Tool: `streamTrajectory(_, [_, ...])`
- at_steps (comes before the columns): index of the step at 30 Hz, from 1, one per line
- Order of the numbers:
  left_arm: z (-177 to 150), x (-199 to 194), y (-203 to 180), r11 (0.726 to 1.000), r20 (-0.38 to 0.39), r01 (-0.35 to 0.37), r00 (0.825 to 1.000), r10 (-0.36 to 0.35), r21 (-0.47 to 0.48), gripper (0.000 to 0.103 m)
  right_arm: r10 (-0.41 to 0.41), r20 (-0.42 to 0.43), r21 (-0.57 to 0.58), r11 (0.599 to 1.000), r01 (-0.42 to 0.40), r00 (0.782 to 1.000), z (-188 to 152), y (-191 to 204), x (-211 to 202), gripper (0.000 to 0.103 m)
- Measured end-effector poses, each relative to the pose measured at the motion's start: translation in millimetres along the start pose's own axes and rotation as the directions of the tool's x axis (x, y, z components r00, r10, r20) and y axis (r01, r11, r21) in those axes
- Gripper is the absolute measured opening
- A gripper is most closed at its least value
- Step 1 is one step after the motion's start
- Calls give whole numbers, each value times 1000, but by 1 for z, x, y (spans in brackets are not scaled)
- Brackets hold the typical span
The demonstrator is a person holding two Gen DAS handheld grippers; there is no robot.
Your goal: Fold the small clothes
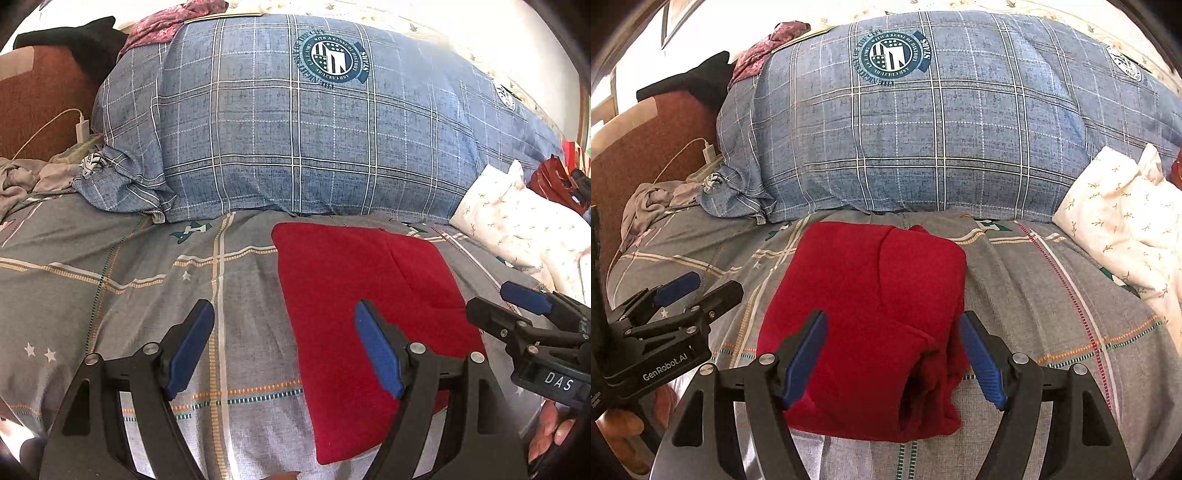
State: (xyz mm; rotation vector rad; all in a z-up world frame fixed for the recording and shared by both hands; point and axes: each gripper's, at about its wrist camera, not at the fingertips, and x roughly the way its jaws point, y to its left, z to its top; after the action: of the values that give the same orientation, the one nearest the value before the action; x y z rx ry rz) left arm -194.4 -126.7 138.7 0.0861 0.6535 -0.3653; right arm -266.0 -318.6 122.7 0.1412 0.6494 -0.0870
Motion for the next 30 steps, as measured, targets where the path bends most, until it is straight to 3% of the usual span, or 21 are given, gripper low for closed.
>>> streamTrajectory(30, [-3, 11, -1, 1000, -19, -7, 1000, 7, 6, 79, 0, -35, 9, 1000, 0, 999, -4, 3, 15, 75])
